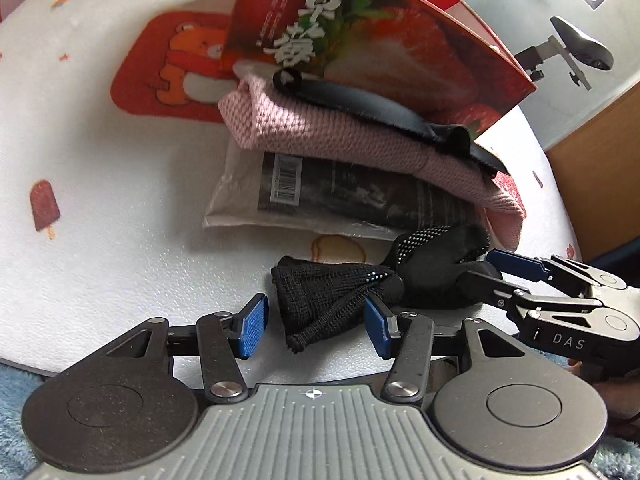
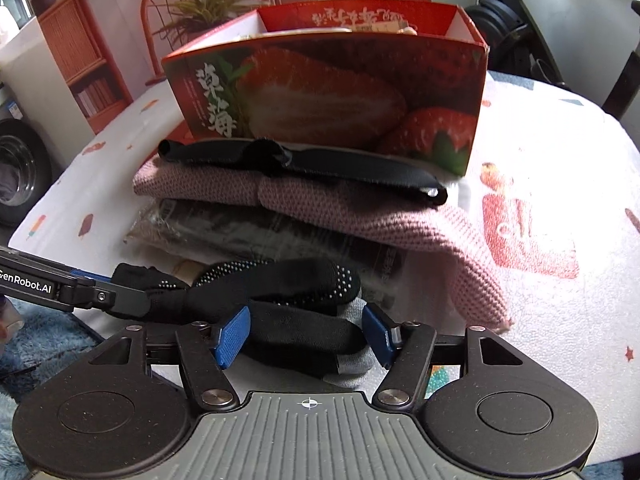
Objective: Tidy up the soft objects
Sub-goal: 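Move both grippers down to the black mesh glove, then close both grippers on the black mesh glove, then lift the black glove and carry it into the red box, then open both grippers to drop the glove inside the box, then move both grippers down to the black eye mask, then close both grippers on the middle of the black eye mask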
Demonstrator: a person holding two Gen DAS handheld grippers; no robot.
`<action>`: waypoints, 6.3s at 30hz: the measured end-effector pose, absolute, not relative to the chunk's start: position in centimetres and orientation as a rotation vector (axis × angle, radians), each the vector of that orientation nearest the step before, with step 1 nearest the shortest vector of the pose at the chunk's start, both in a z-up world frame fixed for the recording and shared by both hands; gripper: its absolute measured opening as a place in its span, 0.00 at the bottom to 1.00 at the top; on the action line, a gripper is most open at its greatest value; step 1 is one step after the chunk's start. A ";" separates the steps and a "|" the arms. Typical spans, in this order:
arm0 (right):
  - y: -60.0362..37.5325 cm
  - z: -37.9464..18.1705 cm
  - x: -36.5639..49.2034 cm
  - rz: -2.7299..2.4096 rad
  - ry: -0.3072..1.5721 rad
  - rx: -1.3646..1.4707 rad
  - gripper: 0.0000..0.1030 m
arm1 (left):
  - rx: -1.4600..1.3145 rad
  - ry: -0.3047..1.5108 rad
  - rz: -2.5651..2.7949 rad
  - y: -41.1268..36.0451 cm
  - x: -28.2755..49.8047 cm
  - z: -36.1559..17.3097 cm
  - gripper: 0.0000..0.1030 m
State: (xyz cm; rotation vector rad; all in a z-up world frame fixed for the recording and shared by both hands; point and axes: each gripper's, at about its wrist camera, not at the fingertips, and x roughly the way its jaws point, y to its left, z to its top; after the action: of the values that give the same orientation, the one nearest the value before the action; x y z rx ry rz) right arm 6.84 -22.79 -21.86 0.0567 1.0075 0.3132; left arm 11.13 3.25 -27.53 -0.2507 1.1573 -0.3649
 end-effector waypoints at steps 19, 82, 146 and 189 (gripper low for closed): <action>-21.6 -23.1 7.1 0.392 1.038 0.053 0.32 | -0.210 1.121 -0.391 2.5 11.1 -27.5 0.31; -23.8 -11.5 31.8 0.390 0.687 0.023 0.11 | -0.155 0.691 -0.367 -1.2 31.6 -13.1 0.18; -24.5 -20.4 15.9 0.273 0.849 0.121 0.30 | -0.124 0.883 -0.298 0.7 18.8 -21.8 0.53; -26.5 -23.0 11.3 0.159 0.716 0.201 0.68 | -0.143 0.824 -0.303 0.9 14.9 -25.6 0.54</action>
State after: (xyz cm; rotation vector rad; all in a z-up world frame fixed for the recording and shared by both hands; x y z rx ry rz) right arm 11.30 -26.52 -22.97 0.2014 0.7165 0.1595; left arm 14.86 0.90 -25.63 -0.1430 0.8242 -0.3027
